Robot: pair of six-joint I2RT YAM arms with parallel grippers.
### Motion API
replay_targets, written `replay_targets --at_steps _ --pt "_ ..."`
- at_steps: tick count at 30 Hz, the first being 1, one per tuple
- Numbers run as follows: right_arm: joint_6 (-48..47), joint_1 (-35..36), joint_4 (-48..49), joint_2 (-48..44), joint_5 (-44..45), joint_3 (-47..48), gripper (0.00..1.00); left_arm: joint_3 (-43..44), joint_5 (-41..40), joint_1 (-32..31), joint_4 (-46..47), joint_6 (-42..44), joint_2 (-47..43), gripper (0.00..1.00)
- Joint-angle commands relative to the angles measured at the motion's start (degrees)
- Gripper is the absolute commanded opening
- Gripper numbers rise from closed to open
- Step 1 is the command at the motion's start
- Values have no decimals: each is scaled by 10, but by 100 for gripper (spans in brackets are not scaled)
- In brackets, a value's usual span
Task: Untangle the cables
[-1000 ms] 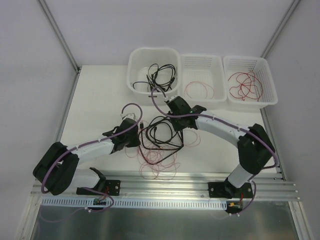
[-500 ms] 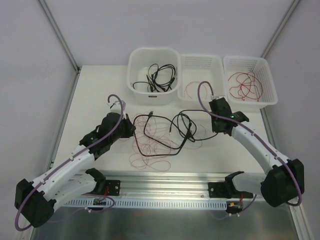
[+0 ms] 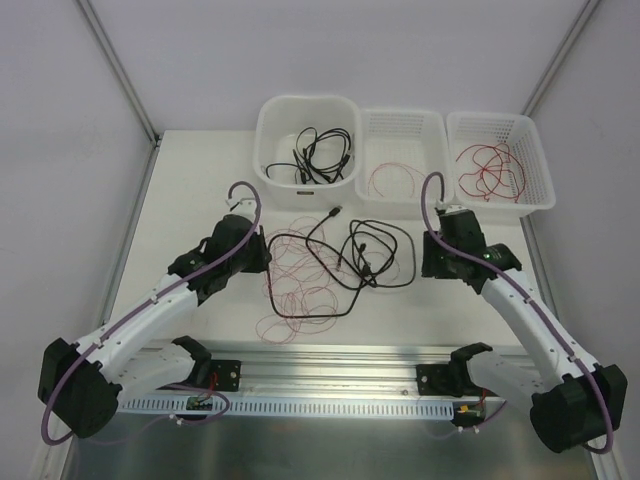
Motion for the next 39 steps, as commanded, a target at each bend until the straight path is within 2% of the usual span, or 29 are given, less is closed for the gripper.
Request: replay_targets --at_steps 1,7,11,18,22,25,32,39 --pt "-6 83 57 -14 -62 8 50 20 61 3 16 19 27 10" --pt "-61 181 131 -5 -123 36 68 4 140 -15 75 50 48 12" --pt "-85 207 243 43 -202 38 68 5 183 -30 100 78 49 13" --pt "-178 221 365 168 -297 97 72 14 247 -38 113 132 19 14" --pt "-225 221 376 247 -352 154 80 15 274 -38 115 144 1 14" --pt "-252 219 403 296 -401 180 82 15 286 -39 115 148 -7 14" --pt "-281 225 443 363 -491 217 81 14 286 -38 115 146 -22 13" --pt "-323 240 387 391 -533 242 77 19 279 -39 115 149 -22 13"
